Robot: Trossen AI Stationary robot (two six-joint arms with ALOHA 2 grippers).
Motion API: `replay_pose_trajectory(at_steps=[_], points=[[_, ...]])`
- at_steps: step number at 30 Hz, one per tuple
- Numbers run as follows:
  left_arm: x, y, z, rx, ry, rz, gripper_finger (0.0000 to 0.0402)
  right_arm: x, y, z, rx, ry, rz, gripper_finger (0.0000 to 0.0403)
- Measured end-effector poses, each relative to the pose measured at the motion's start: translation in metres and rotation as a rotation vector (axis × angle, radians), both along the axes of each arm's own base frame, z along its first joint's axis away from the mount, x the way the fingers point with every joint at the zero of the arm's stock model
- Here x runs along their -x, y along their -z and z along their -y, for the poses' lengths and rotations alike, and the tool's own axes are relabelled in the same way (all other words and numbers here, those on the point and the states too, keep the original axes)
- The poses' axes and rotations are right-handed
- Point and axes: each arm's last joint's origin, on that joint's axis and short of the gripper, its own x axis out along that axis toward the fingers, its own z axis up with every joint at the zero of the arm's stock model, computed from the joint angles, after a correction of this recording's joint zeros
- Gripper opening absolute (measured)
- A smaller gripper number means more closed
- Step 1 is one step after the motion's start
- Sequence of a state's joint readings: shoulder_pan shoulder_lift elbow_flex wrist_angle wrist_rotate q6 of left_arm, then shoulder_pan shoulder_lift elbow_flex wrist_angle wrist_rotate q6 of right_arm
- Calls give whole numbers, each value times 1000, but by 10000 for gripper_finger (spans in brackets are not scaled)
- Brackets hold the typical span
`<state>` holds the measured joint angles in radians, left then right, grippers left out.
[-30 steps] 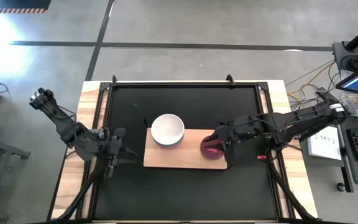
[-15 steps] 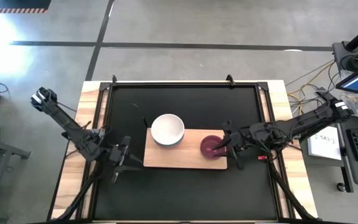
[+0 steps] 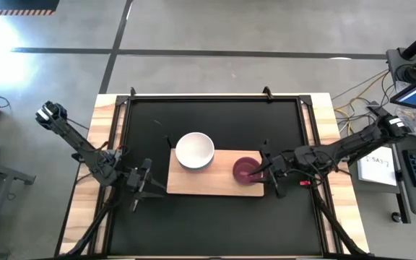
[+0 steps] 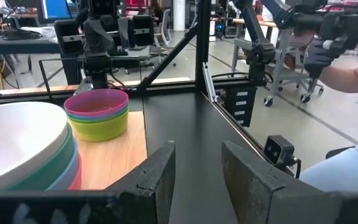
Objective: Place and stack bowls onto a shelf
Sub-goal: Return to Home Position
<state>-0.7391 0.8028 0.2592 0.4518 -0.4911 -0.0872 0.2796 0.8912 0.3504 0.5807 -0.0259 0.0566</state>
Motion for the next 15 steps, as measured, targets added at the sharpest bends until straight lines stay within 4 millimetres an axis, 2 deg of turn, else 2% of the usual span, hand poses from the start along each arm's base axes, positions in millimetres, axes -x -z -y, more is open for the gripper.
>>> replay_pose_trajectory(at_steps=[7, 15], points=[[0, 0, 0, 0, 0, 0, 113, 14, 18, 3, -20, -28, 126, 98], [0, 0, 0, 3, 0, 3, 113, 24, 30, 6, -4, -36, 175, 98]])
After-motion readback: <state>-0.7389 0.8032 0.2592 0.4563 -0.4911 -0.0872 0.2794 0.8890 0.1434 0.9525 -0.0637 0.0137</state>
